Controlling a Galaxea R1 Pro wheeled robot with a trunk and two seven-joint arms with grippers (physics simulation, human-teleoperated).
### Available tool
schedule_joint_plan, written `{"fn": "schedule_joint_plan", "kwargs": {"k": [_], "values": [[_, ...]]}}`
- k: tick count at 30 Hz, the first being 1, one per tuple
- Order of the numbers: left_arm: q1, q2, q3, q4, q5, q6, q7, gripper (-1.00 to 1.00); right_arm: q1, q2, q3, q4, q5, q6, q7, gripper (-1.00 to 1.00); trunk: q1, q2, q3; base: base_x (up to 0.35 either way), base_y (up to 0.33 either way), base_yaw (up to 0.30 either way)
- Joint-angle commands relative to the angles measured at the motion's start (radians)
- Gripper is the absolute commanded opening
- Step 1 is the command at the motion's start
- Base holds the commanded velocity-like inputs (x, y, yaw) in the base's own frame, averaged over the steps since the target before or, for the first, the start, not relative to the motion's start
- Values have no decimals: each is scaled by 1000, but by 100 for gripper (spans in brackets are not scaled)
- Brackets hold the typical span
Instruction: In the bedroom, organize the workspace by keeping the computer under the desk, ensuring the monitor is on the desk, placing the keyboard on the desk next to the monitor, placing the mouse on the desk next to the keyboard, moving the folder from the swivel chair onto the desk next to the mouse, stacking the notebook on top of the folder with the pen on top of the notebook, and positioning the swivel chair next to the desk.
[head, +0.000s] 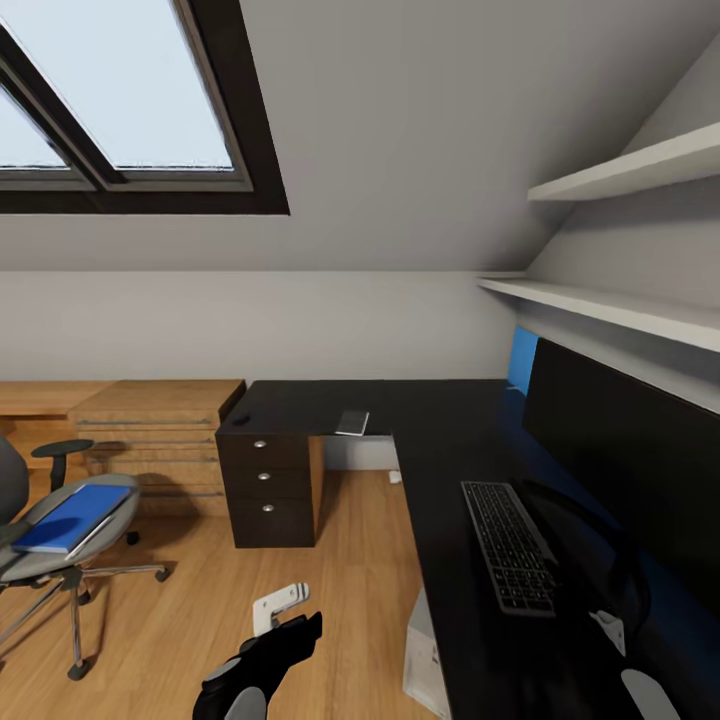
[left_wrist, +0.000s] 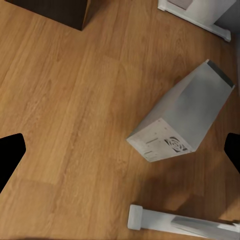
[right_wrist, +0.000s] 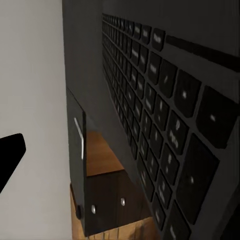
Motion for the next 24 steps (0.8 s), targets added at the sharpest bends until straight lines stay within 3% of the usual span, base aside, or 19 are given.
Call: {"fn": "schedule_joint_plan", "kwargs": {"k": [1, 13, 24], "values": [[-1, 1, -1, -2, 7, 2, 8, 100, -1, 0, -2, 0, -6, 6, -4, 100, 4, -8, -5, 0, 0, 0], [-1, 1, -1, -8, 8, 3, 8, 100, -2, 0, -2, 0, -5, 5, -27, 100, 50, -92, -42, -13, 0, 0], [-1, 1, 0, -8, 10, 4, 8, 100, -2, 0, -2, -1, -5, 5, -27, 100, 92, -169, -77, -296, 0, 0]]}}
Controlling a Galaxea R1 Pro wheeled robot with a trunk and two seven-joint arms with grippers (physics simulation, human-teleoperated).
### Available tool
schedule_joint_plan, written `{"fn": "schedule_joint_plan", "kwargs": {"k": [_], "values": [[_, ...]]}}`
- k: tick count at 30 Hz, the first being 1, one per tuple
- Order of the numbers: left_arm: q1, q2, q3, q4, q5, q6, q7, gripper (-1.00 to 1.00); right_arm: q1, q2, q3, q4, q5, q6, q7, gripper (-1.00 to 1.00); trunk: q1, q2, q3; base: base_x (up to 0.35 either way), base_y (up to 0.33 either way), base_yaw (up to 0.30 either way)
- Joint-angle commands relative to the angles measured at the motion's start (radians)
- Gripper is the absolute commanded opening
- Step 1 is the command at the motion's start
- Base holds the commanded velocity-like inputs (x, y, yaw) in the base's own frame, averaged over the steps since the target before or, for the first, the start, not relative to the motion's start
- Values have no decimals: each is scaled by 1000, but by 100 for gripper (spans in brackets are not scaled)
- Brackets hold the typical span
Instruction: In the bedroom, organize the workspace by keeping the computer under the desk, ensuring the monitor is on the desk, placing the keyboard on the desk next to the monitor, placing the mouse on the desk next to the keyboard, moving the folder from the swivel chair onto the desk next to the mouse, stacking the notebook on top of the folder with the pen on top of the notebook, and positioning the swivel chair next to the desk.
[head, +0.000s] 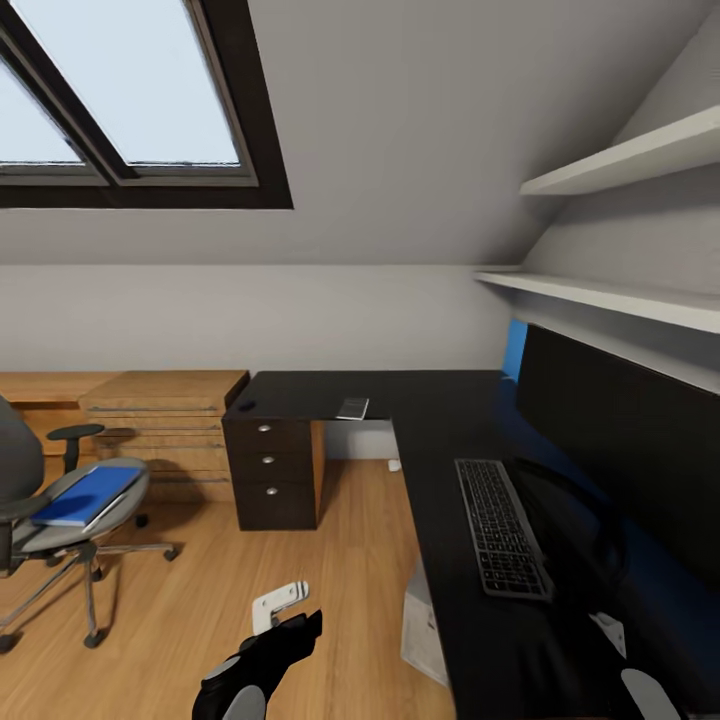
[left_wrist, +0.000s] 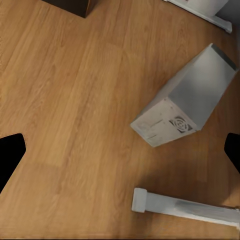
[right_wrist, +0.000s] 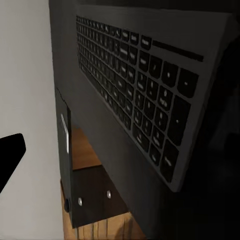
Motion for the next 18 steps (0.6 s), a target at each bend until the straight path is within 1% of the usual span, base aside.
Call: {"fn": "schedule_joint_plan", "kwargs": {"k": [1, 3, 6, 9, 10, 11, 13, 14, 15, 16, 17, 18], "values": [[-1, 1, -1, -1, 7, 2, 8, 100, 0, 0, -2, -1, -7, 5, -1, 100, 3, -8, -5, -335, 0, 0], [-1, 1, 4, -1, 9, 2, 8, 100, 0, 0, -2, -2, -7, 5, 0, 100, 11, -22, -11, -319, 0, 0], [-1, 1, 20, 0, 17, 3, 8, 100, 0, 1, -2, -8, -5, 2, 3, 100, 11, -22, -11, -171, 0, 0], [-1, 2, 33, 1, 22, 4, 8, 100, 0, 3, 2, -59, -2, 0, 7, 100, 11, -22, -11, -62, 0, 0], [-1, 3, 35, 2, 24, 4, 8, 100, 0, 5, 3, -91, 1, 0, 6, 100, 11, -22, -11, -28, 0, 0], [-1, 9, 36, 3, 26, 4, 7, 100, 0, 10, 9, -121, 8, 0, 4, 100, 11, -22, -11, -18, 0, 0], [-1, 17, 36, 4, 27, 4, 6, 100, 1, 19, 20, -145, 21, -1, 3, 100, 11, -22, -11, -13, 0, 0], [-1, 23, 36, 5, 28, 4, 5, 100, 1, 31, 36, -163, 42, -1, 2, 100, 11, -22, -11, -7, 0, 0], [-1, 25, 37, 5, 28, 4, 5, 100, 1, 36, 45, -170, 54, -1, 2, 100, 11, -22, -11, -6, 0, 0], [-1, 29, 37, 6, 27, 3, 4, 100, 1, 46, 62, -182, 83, -1, 1, 100, 11, -22, -11, -4, 0, 0], [-1, 30, 37, 6, 27, 3, 4, 100, 1, 50, 69, -187, 97, -1, 1, 100, 11, -22, -11, -3, 7, 0], [-1, 32, 37, 6, 25, 3, 4, 100, 1, 56, 82, -196, 125, 1, 3, 100, 11, -22, -11, -2, 59, 0]]}}
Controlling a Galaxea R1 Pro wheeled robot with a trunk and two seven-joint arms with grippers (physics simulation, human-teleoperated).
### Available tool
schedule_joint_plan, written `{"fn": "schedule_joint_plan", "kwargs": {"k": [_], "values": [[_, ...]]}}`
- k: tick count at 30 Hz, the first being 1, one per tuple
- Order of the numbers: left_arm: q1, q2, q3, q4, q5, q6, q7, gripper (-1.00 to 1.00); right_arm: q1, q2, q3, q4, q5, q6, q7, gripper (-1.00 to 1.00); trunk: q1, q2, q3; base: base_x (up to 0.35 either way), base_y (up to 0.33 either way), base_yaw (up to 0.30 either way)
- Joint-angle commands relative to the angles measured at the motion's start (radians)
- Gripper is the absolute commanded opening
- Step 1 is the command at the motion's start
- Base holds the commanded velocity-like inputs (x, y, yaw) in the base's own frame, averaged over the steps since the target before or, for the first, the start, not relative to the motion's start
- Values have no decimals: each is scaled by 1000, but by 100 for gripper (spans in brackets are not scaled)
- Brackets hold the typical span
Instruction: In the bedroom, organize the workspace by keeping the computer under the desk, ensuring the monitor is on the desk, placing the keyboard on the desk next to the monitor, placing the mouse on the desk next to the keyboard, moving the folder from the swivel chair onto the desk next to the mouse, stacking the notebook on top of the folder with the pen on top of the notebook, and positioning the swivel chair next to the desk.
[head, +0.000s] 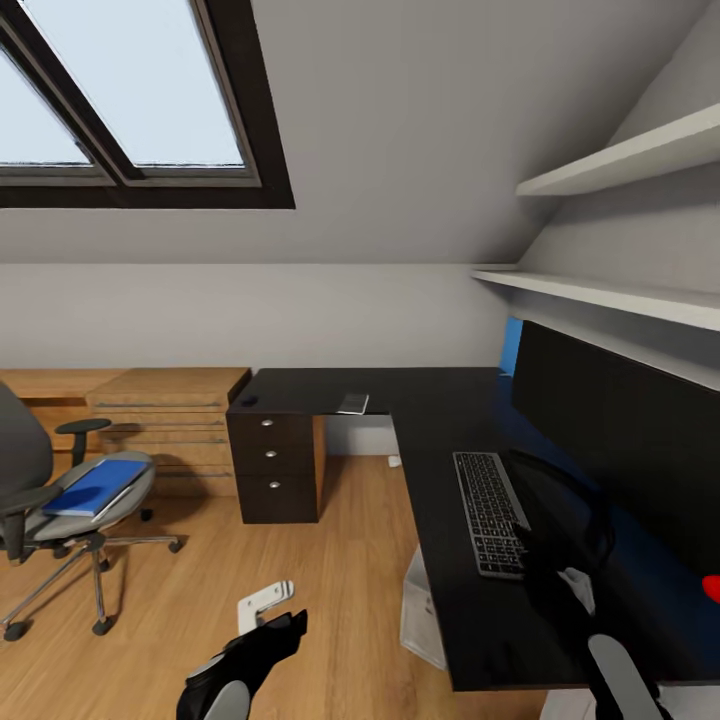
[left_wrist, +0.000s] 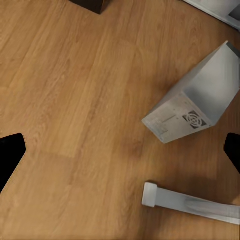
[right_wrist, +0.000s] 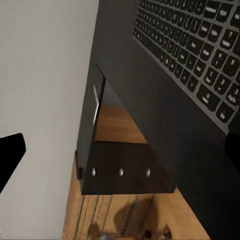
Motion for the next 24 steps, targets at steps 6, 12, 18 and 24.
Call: {"fn": "schedule_joint_plan", "kwargs": {"k": [6, 12, 18, 24], "values": [[-1, 4, -2, -1, 1, 1, 9, 100, 0, 10, 94, -21, 60, 10, 6, 100, 0, -1, -1, -1, 206, 0], [-1, 4, -2, -1, 0, -1, 10, 100, 1, 11, 127, -23, 63, 10, 7, 100, 0, -1, -1, 0, 289, 0], [-1, 4, -2, -1, -1, 0, 10, 100, 1, 14, 135, -23, 61, 7, 7, 100, 0, -1, -1, 0, 299, 0], [-1, 4, -2, -1, 0, -2, 10, 100, 1, 13, 135, -22, 61, 7, 6, 100, 0, -1, -1, 15, 297, 0]]}}
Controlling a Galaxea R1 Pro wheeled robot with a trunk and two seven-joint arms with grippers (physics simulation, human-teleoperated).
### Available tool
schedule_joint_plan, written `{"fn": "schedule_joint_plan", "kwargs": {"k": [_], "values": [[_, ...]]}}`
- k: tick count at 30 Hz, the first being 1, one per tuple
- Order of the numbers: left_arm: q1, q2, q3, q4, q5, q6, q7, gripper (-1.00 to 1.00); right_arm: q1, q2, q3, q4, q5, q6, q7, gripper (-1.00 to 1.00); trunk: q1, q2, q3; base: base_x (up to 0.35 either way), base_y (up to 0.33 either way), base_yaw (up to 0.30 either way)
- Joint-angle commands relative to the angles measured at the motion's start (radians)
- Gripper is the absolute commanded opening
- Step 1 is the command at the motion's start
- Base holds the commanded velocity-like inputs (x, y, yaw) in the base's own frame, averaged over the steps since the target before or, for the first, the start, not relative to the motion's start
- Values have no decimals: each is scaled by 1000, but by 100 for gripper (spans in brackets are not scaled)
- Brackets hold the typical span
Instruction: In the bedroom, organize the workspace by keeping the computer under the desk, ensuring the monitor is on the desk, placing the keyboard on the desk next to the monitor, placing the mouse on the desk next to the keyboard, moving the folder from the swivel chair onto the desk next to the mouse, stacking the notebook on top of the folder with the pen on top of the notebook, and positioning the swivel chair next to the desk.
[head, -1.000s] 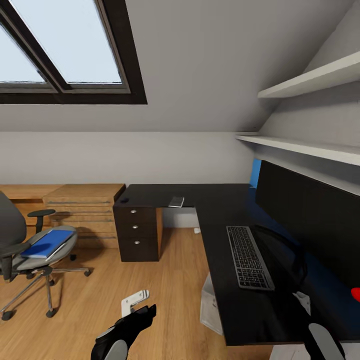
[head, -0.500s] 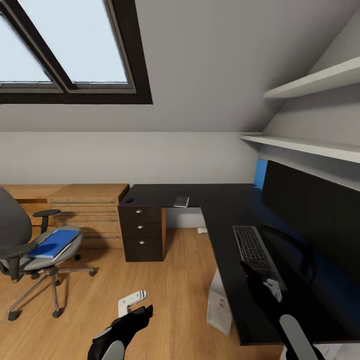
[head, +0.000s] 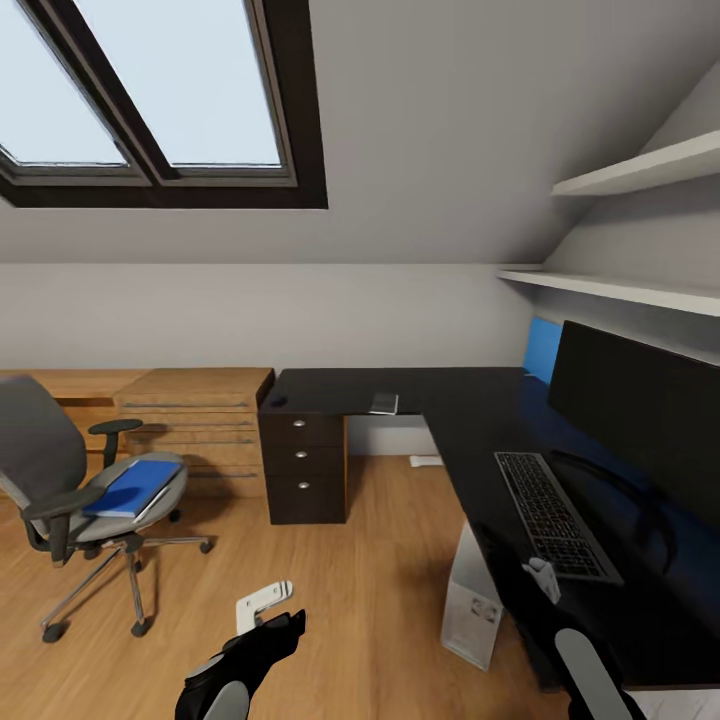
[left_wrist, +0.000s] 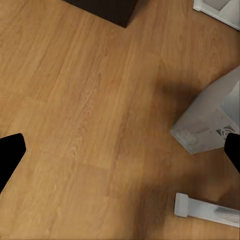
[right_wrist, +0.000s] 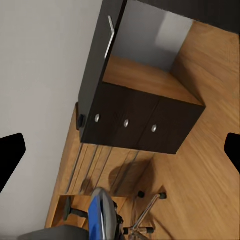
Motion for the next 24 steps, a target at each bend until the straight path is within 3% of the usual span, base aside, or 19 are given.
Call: {"fn": "schedule_joint_plan", "kwargs": {"k": [1, 8, 12, 13, 18, 19, 21, 24], "values": [[-1, 1, -2, 0, 7, 0, 8, 100, -1, 0, -2, 0, -6, 6, 0, 100, 0, -1, -1, 175, 228, 0], [-1, 1, -2, 6, 12, 5, 5, 100, -1, 5, 1, 6, -4, 2, -3, 100, 0, -1, -1, 216, 97, 70], [-1, 0, -2, 36, 14, 6, 5, 100, -1, 36, 4, 7, 20, -40, -8, 100, 0, -1, -1, 29, 5, 255], [-1, 0, -1, 41, 15, 6, 5, 100, -1, 66, 31, 8, 152, -115, -55, 100, 0, -1, -1, 268, 0, 275], [-1, 0, 0, 42, 13, 6, 5, 100, -1, 101, 44, 11, 268, -168, -95, 100, 0, -1, -1, 297, 0, 276], [-1, 0, -1, 42, 7, 3, 6, 100, -1, 128, 61, 25, 381, -210, -125, 100, 0, -1, -1, 318, 0, 277], [-1, 0, -2, 42, 6, 2, 7, 100, -1, 141, 83, 35, 444, -239, -154, 100, 0, -1, -1, 319, 0, 278], [-1, 0, -3, 42, 5, 1, 7, 100, -1, 156, 146, 57, 611, -356, -214, 100, 0, -1, -1, 320, 0, 190]]}}
